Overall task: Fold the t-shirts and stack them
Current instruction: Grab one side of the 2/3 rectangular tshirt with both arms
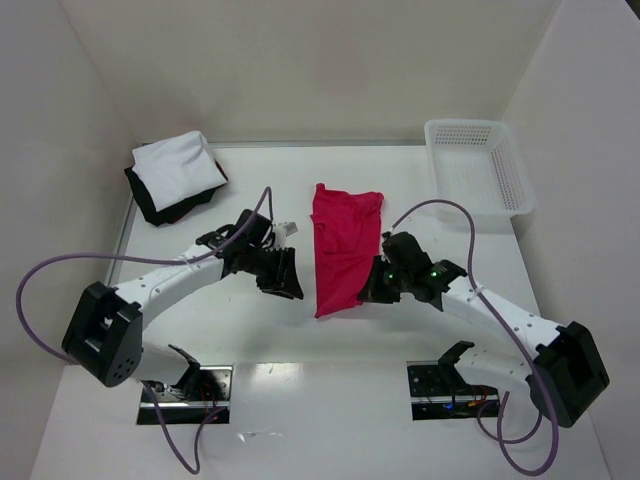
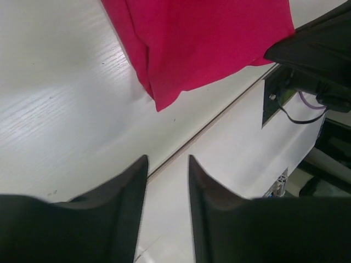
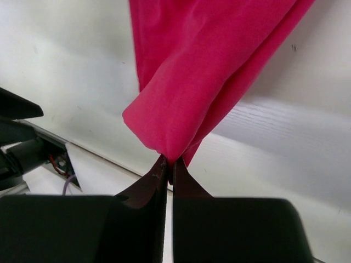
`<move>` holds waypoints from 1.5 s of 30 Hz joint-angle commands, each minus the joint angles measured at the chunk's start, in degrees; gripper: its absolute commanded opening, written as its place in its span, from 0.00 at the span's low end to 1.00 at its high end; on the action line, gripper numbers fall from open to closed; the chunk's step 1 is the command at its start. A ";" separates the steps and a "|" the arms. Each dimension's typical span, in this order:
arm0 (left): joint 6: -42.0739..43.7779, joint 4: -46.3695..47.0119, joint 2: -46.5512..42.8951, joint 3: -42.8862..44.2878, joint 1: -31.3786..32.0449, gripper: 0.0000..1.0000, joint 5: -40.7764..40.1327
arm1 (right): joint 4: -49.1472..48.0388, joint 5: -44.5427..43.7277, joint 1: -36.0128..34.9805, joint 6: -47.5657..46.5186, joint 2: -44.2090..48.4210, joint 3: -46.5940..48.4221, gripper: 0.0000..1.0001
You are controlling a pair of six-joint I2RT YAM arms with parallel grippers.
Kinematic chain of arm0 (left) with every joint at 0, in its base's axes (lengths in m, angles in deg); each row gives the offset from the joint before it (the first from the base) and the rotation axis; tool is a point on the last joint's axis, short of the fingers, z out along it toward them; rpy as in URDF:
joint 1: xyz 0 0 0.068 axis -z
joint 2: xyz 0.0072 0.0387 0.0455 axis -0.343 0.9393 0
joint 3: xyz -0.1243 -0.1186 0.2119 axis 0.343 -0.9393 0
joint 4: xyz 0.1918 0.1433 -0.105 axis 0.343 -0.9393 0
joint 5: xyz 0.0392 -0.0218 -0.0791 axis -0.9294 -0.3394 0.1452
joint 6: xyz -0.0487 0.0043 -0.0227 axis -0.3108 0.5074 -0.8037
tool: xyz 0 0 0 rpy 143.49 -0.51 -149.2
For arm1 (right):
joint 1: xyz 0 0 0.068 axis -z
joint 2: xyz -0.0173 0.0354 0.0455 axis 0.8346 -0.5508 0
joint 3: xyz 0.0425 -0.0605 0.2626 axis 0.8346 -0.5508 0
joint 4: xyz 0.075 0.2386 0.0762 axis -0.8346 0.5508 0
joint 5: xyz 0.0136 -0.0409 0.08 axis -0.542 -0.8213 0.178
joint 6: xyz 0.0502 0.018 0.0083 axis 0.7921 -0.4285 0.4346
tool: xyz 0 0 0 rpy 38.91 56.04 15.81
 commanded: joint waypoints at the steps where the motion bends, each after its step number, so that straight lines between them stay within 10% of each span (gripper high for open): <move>1: -0.03 3.98 3.66 -2.08 0.33 0.47 5.35 | -0.92 1.50 -0.57 0.24 -2.88 1.39 0.00; 6: -0.65 7.85 9.12 -2.61 1.55 0.69 9.31 | -1.45 -0.79 -0.57 -0.28 -4.91 3.77 0.00; 14: -5.64 12.43 16.59 -2.01 1.56 0.71 11.33 | -1.98 -1.93 -0.57 0.86 -5.52 5.70 0.00; 37: -10.75 22.36 25.83 -0.33 4.11 0.33 16.69 | -2.59 -2.46 -0.57 2.62 0.02 1.14 0.00; 45: -11.90 22.89 25.83 0.81 4.11 0.36 15.64 | -2.59 -2.46 -0.57 2.09 1.07 1.13 0.00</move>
